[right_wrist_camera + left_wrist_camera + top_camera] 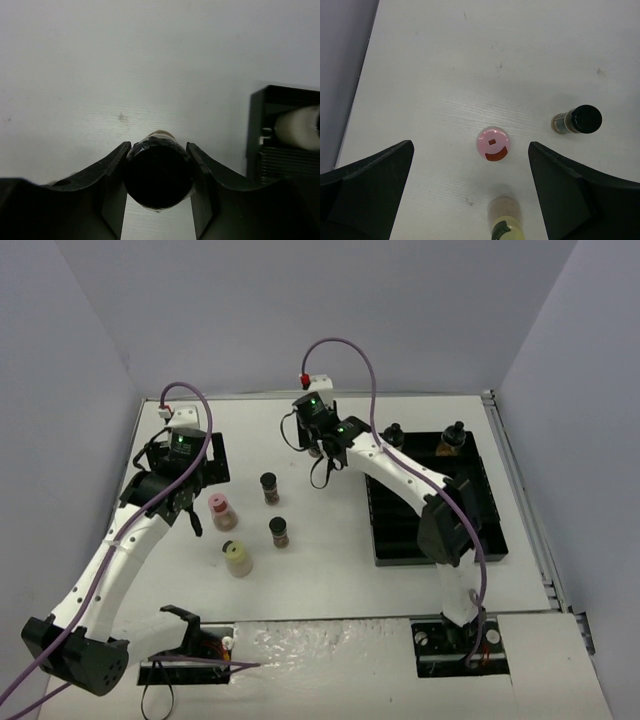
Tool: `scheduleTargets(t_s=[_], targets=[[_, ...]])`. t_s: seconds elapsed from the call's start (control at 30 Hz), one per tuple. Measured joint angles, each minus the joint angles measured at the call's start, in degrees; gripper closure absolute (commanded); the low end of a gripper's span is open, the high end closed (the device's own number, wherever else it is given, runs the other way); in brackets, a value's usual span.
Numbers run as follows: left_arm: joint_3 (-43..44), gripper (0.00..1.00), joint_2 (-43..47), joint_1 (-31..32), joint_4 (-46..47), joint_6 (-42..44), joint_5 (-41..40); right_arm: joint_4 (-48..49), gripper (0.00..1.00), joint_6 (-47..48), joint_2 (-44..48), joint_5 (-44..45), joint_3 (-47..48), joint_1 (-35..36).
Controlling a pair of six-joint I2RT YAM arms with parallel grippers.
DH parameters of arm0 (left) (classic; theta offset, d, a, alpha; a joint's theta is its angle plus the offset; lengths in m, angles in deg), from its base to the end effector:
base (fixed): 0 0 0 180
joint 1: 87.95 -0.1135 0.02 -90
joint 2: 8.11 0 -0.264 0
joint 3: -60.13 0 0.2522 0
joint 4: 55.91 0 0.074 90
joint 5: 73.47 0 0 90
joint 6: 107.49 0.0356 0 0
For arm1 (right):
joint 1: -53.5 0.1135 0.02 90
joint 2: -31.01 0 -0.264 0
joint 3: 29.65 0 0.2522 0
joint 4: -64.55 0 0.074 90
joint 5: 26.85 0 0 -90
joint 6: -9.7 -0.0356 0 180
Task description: Organize the condiment bottles
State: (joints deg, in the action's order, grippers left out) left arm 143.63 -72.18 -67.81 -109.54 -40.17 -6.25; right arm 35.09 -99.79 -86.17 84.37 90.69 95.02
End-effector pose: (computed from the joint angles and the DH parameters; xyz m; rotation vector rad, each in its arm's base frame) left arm 0.2214 -0.0665 0.3748 -0.2710 2.0982 -0.0120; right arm 0.3743 0.3142 0.3148 -0.1534 2.0039 0.3073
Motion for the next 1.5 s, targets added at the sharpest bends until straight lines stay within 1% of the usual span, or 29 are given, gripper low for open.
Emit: scheduleTargets(t_s=[0.13, 0.4, 0.5, 0.7, 0.97, 1.1, 1.3, 1.5], targets=[[-0.2, 0.03, 0.0, -0.4, 0.2, 0.0, 0.6, 1.5, 1.00, -2.6, 10.1, 0.9, -11.3, -5.1], [-0.4, 0.03, 0.0, -1.5, 0.7, 0.0, 2.1, 1.7, 1.00, -5.6, 24.2, 2.1, -27.7, -21.3], [-1.0, 0.03, 0.0, -1.6, 1.1, 0.0, 2.4, 1.4, 1.00, -6.0, 27.5, 2.0, -30.9, -25.7], [-1.4, 0.03, 0.0, -2.2, 1.3, -0.1, 3.3, 3.9, 1.00, -6.4, 32.2, -1.8, -38.7, -35.6], [-1.4, 0.03, 0.0, -2.6, 1.5, -0.1, 3.8, 6.7, 1.00, -7.1, 35.2, -4.3, -45.3, -47.3], [-1.4, 0.03, 0.0, -2.6, 1.7, -0.1, 4.0, 8.8, 1.00, -7.5, 35.2, -4.5, -46.6, -50.3], [-1.4, 0.03, -0.1, -2.6, 1.7, -0.1, 4.5, 13.9, 1.00, -8.4, 34.6, -4.5, -48.8, -50.5], [-1.5, 0.03, -0.1, -2.6, 1.8, -0.1, 4.6, 19.8, 1.00, -8.9, 30.4, -3.6, -50.4, -50.5]])
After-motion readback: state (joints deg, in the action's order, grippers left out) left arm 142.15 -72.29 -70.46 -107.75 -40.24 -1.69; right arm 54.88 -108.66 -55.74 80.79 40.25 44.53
